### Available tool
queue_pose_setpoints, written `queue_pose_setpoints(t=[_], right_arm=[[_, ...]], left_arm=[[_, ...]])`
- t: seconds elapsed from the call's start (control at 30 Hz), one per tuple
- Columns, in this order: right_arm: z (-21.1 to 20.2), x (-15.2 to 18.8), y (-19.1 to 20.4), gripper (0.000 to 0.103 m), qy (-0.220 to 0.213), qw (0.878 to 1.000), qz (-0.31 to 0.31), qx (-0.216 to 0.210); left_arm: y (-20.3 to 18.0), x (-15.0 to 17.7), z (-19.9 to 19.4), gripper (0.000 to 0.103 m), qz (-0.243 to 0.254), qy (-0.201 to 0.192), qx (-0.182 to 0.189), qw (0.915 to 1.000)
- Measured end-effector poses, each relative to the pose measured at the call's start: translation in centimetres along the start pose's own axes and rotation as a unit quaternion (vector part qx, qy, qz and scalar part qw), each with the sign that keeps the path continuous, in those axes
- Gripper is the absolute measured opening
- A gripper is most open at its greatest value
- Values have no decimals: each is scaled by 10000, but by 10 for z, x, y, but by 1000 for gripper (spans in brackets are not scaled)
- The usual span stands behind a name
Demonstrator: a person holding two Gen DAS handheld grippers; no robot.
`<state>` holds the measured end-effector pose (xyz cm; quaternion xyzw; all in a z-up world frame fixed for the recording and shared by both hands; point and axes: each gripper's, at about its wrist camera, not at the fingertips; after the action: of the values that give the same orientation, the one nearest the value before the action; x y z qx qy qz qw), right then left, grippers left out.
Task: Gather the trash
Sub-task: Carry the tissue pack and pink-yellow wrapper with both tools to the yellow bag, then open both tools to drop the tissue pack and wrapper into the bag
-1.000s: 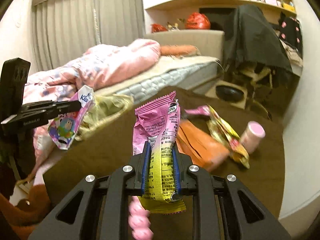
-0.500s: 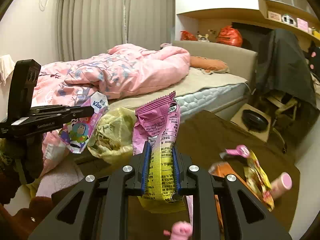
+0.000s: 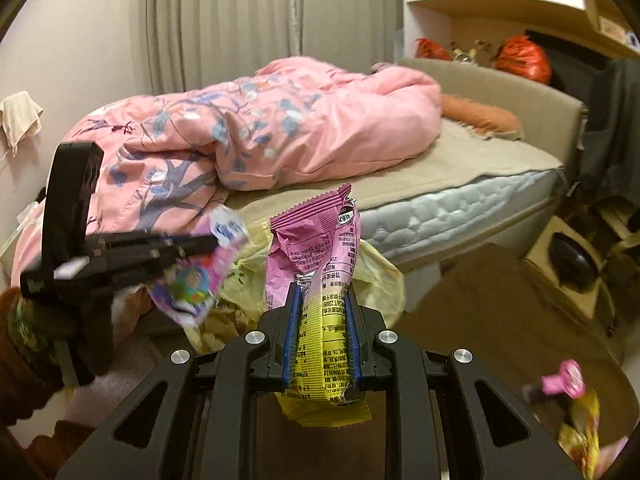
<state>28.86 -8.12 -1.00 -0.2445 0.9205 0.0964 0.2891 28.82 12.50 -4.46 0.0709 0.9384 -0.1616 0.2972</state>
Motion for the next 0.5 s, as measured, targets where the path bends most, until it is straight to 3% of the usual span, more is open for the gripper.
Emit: queue_pose_setpoints(t=[0.23,0.5], right_arm=[[64,-34,-10,20,359,9989,177,-239],[112,-33,-17,20,756,9960,292,-381]], left_arm=[[22,0,36,10,-209,234,95,9995],[36,-2,56,10,-339,344,127,9988]])
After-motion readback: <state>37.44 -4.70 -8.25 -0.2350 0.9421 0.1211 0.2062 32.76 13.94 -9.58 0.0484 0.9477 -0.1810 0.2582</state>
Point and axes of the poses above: each gripper's, at about its wrist camera, not at the fingertips, and z roughly the way its jaws point, y to its left, x to its underside, and after that the axes turned 14 degrees about y, right-handed
